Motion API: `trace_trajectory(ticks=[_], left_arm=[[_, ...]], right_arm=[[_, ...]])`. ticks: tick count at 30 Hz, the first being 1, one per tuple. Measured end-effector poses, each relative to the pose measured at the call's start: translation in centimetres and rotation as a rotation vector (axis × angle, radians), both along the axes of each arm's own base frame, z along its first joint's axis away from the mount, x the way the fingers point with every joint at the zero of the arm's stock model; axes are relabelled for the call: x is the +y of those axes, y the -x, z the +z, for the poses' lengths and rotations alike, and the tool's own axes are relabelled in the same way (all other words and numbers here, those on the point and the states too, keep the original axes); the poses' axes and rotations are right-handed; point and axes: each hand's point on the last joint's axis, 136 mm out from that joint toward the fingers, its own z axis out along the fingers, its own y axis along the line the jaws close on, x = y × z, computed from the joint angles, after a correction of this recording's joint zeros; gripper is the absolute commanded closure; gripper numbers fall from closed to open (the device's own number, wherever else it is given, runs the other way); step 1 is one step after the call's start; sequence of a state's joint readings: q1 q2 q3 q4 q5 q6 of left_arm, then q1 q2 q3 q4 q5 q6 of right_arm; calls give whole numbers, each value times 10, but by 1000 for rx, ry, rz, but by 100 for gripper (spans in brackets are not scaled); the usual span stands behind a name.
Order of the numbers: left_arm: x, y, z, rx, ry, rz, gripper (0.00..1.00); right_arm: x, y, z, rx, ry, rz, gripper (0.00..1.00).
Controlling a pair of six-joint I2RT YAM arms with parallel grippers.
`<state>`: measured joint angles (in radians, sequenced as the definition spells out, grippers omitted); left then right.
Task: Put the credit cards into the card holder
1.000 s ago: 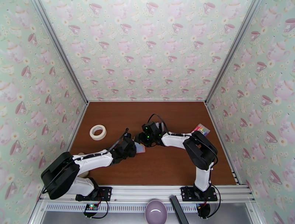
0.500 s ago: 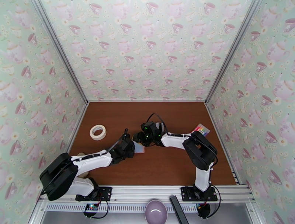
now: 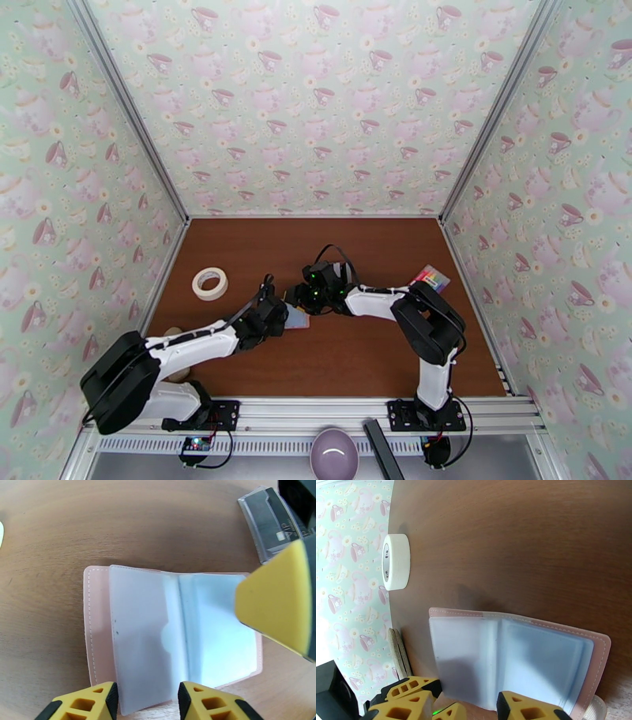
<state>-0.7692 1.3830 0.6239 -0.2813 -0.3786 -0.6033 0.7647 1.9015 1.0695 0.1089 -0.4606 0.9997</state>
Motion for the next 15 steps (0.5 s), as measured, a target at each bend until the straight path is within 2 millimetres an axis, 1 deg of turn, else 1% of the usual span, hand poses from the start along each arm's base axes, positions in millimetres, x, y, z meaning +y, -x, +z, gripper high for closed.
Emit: trace_trajectory(ticks=[8, 12, 15], left_arm=[[26, 0, -9, 12, -111, 57, 55], [31, -3, -13, 18, -116, 75, 55], [32, -6, -20, 29, -116, 84, 56]], right_arm=[[2, 2, -1, 0, 1, 7, 56], [1, 3, -3, -1, 12, 8, 58], [-3, 3, -7, -2, 35, 7, 60]])
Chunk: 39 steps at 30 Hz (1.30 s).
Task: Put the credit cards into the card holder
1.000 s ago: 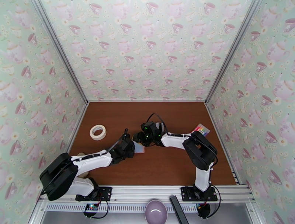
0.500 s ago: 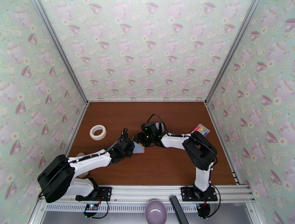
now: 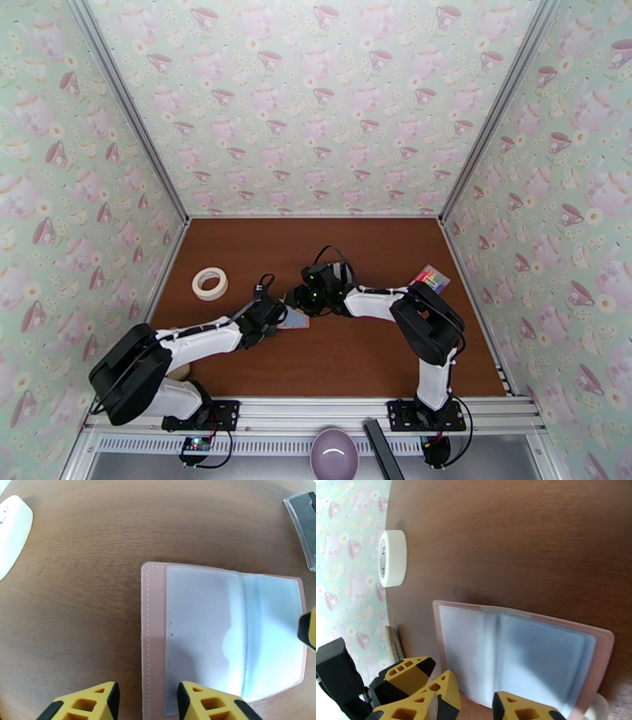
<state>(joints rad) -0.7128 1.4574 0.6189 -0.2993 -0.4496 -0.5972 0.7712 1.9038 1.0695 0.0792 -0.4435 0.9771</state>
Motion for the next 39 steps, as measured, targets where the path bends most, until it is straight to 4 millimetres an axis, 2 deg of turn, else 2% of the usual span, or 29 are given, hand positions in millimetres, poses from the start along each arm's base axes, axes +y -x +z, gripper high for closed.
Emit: trace_trajectory(ticks=[2, 8, 12, 16, 23, 28, 33, 36, 39], left_arm=[[1, -1, -7, 13, -4, 3, 56], [-3, -15, -8, -19, 38, 23, 57], [-7, -16, -9, -27, 71, 20, 58], [-7, -10, -9, -32, 117, 19, 59], [-3, 13, -8, -7, 188, 13, 57], [-1, 18, -7, 5, 187, 15, 54], [0, 17, -1, 13, 173, 10, 53], [-4, 10, 17, -17, 190, 2, 52], [-10, 1, 43, -68, 223, -8, 51]], right_arm=[[-2, 0, -3, -6, 17, -2, 61], [-9, 0, -13, -1, 58, -12, 62], [-16, -3, -26, 13, 87, -24, 62], [-19, -5, -29, 11, 99, -21, 61], [-21, -11, -29, -14, 146, -5, 59], [-25, -10, -27, -21, 162, 2, 56], [-32, -8, -9, -48, 180, 4, 49], [-34, -7, 16, -90, 173, 14, 48], [-36, -13, 45, -153, 170, 12, 46]])
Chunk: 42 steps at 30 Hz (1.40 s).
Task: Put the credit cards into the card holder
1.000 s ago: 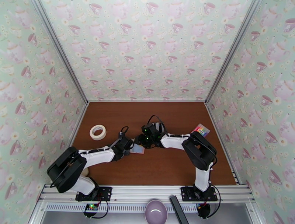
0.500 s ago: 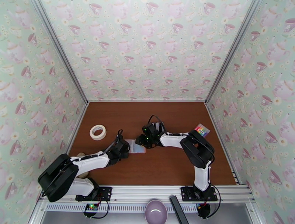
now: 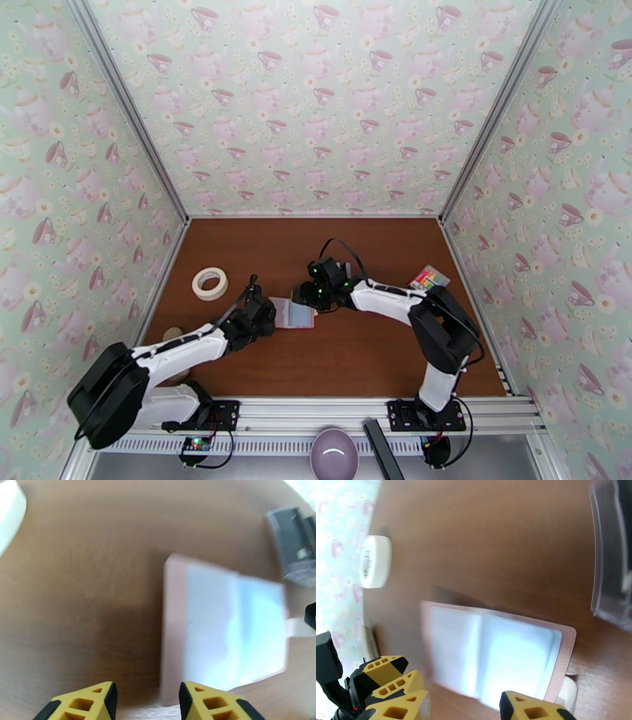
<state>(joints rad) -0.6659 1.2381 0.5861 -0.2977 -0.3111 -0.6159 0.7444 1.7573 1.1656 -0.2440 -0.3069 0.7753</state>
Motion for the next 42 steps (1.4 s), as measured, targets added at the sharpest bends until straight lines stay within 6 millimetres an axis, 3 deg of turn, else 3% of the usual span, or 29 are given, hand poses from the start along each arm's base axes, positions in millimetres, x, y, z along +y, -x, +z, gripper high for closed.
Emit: trace_trajectory(ticks=[6, 11, 17, 22, 28, 34, 42], left_arm=[[-8, -13, 45, -91, 51, -20, 47], [-23, -23, 65, -114, 79, -76, 46], [-54, -40, 65, -84, 127, -159, 46], [-84, -64, 59, -46, 175, -215, 48], [-123, -98, 49, -9, 255, -272, 54], [-154, -121, 45, 13, 324, -330, 56], [-170, -129, 25, 66, 375, -345, 62]], right_arm=[[-18, -16, 46, -133, 74, -11, 45], [-64, -45, 70, -225, 190, -84, 42], [-133, -72, 73, -275, 385, -188, 37], [-166, -81, 68, -277, 482, -226, 38], [-178, -90, 64, -286, 508, -230, 50], [-176, -96, 43, -249, 513, -211, 56], [-167, -99, 29, -232, 490, -181, 61]])
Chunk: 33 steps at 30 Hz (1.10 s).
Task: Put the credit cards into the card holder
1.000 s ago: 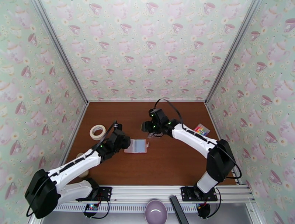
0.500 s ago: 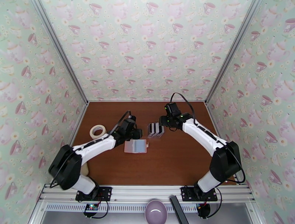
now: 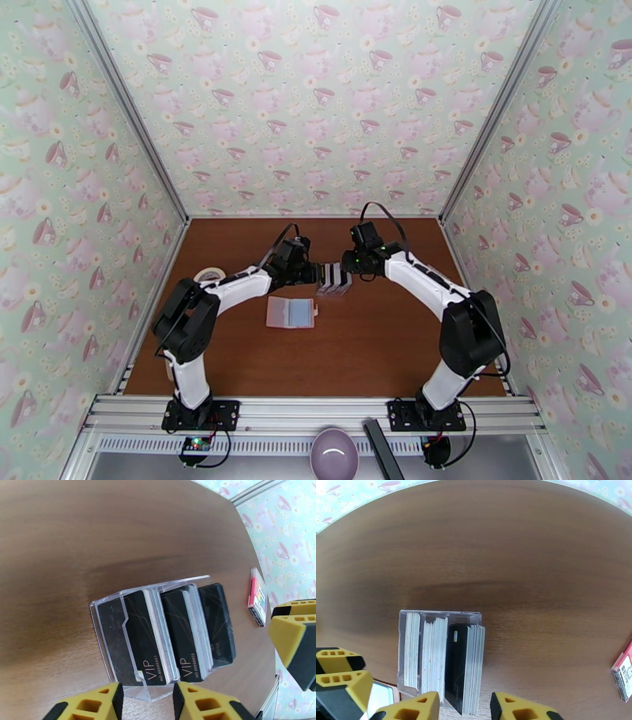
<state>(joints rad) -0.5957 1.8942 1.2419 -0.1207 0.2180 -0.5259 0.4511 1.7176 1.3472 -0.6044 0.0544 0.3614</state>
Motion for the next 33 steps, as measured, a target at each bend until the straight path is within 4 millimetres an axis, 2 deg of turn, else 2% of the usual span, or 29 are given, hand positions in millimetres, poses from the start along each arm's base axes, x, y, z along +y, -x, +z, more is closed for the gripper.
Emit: trace_trajectory(ticks=[6, 18, 33], left_arm=[[-5, -3, -19, 44, 4, -10, 64], [-7, -12, -41, 80, 2, -8, 65], [-5, -29, -44, 80, 47, 2, 69]], right_arm=[[2, 0, -13, 27, 4, 7, 61], [0, 4, -26, 52, 15, 10, 60], [1, 4, -34, 65, 17, 16, 59]])
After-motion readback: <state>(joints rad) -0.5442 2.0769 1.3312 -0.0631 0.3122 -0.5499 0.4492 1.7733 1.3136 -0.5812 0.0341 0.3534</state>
